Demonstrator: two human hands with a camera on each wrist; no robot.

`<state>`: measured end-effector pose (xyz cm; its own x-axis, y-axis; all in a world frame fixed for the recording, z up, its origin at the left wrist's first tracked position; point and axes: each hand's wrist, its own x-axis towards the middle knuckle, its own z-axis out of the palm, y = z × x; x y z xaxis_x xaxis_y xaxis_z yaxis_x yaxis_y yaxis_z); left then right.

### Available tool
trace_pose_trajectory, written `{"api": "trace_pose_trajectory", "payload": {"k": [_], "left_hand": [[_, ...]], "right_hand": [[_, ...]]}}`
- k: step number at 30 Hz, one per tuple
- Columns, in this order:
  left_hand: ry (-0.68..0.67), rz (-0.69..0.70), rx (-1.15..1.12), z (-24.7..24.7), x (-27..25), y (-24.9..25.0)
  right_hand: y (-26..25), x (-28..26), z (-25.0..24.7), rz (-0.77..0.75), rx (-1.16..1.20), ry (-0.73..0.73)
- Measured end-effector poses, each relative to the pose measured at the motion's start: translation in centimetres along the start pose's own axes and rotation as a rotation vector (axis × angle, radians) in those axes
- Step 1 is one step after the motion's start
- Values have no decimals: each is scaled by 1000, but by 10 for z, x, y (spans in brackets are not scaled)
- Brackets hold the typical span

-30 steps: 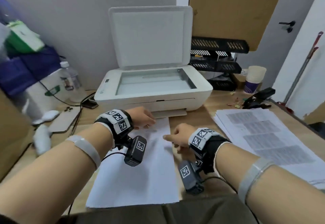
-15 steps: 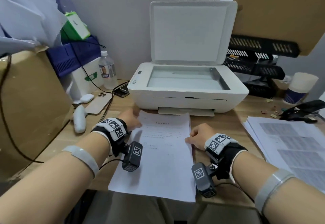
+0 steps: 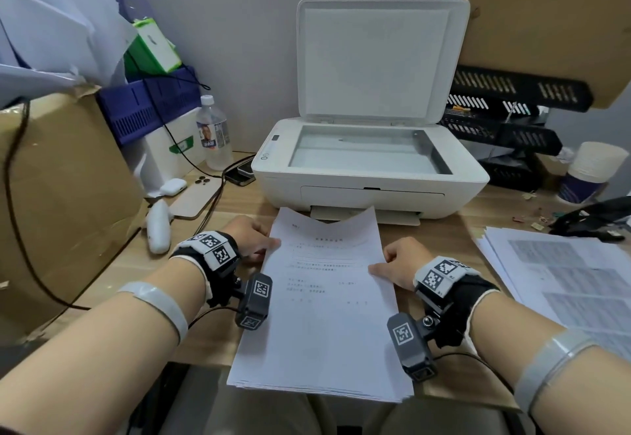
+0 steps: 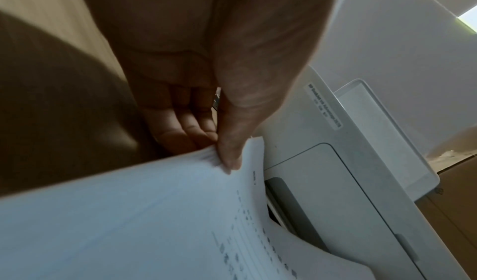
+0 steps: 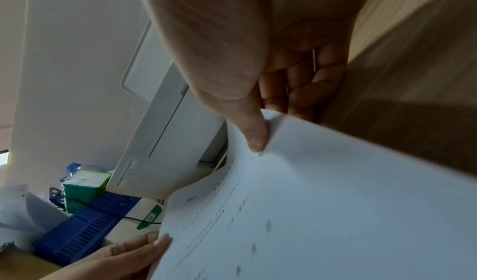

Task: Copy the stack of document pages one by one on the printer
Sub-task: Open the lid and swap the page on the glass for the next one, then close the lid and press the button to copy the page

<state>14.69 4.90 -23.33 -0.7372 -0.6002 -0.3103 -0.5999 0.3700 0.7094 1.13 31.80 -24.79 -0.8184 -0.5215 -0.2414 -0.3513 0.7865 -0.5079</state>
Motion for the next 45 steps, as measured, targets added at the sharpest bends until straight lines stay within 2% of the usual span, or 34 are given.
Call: {"api": "trace_pose_trajectory", "payload": {"k": [5, 11, 14, 17, 19, 21, 24, 26, 29, 33, 36, 40, 42, 45], "left_hand": [[-19, 3, -41, -2, 7, -7], [-45, -63, -90, 2, 6, -5], [-7, -45, -44, 1, 6, 0], [23, 125, 105, -8, -4, 18], [-12, 311, 115, -17, -16, 37], [-62, 429, 92, -25, -28, 58], [-101, 539, 97, -36, -42, 88], [-75, 595, 55, -44, -49, 102], [13, 635, -65, -60, -47, 117], [149, 705, -394, -90, -40, 139], [187, 799, -580, -109, -38, 155], [206, 881, -651, -118, -33, 171], [186, 866, -627, -119, -25, 173], [185, 819, -473, -113, -10, 170]], "right_hand": [[-1, -5, -14, -5, -115, -9], [-2, -12, -23, -6, -253, 35], [-2, -17, -30, -100, -240, 9], [-8, -25, -39, -254, -236, 16], [-16, -32, -47, -346, -245, 70], [-25, -37, -56, -421, -268, 121], [-42, -40, -72, -512, -246, 195], [-53, -39, -86, -544, -211, 273], [-63, -44, -117, -507, -206, 301], [-61, -42, -166, -307, -291, 272], [-66, -40, -206, -251, -217, 464], [-82, -41, -233, -385, -64, 731], [-84, -37, -236, -438, -14, 818], [-73, -17, -229, -500, -85, 870]]}}
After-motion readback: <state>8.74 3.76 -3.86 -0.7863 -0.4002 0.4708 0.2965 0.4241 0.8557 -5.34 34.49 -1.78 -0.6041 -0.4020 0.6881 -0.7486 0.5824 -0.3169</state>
